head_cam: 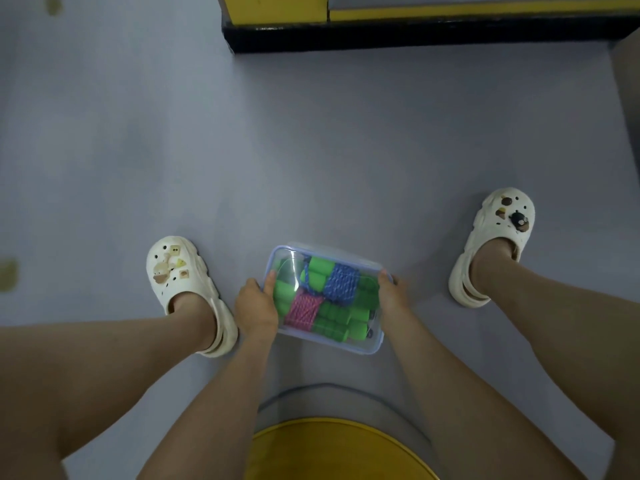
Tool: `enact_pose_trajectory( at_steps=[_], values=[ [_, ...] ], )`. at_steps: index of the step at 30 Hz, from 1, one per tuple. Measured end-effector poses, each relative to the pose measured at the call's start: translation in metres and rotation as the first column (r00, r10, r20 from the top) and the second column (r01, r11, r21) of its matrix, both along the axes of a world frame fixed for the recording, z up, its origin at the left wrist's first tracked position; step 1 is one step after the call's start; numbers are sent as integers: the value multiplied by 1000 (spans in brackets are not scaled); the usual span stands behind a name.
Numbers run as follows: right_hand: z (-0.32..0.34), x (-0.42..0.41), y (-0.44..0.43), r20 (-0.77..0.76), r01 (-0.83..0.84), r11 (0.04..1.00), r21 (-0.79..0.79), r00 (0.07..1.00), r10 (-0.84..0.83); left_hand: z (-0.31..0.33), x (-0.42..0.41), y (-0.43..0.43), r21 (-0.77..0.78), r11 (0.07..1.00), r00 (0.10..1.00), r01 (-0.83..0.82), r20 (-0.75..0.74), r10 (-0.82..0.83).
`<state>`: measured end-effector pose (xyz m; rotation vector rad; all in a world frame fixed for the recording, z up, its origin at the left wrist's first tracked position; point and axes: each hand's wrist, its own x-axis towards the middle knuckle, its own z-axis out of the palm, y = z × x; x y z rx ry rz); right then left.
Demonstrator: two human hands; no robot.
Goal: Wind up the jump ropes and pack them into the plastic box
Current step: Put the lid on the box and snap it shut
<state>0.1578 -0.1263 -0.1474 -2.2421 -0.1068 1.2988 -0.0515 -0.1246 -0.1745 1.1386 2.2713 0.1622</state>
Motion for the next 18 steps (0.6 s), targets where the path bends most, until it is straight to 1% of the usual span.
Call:
enact_pose_trajectory(
  at_steps=[2, 5, 7, 8, 9, 10, 12, 14, 16, 18],
  values=[
    [-2, 0, 4, -28, 70, 998, 4, 997, -70, -1, -6, 3, -17, 997, 998, 69, -10, -69],
    [-5, -3, 7, -72, 153, 987, 49, 986, -150, -1, -12, 4, -36, 987, 987, 156, -20, -157],
    [-9, -5, 7, -60, 178, 983, 34, 983, -176, -1, -14, 4, -32, 969, 963, 245, -105, -247],
    [-10, -4, 6, -61, 200, 979, 35, 978, -198, -2, -14, 5, 4, 959, 947, 283, -158, -279],
    [-12, -4, 7, -68, 220, 975, 38, 974, -217, -1, -11, 8, 61, 954, 942, 293, -187, -278],
    [-12, -4, 7, -74, 227, 973, 30, 972, -224, 2, -5, 11, 111, 956, 952, 273, -178, -251],
    [-14, -3, 8, -52, 212, 977, -1, 976, -212, 5, 17, 23, 179, 963, 978, 200, -88, -187],
    [-16, -4, 9, -50, 199, 980, -10, 979, -199, 10, 40, 39, 179, 982, 998, 56, 25, -62],
    [-18, -8, 10, -52, 205, 979, -14, 977, -206, 14, 56, 57, 43, 991, 991, -126, 53, 124],
    [-23, -10, 10, -14, 200, 979, -38, 980, -200, 17, 61, 72, -128, 961, 967, -244, 41, 251]
  ],
)
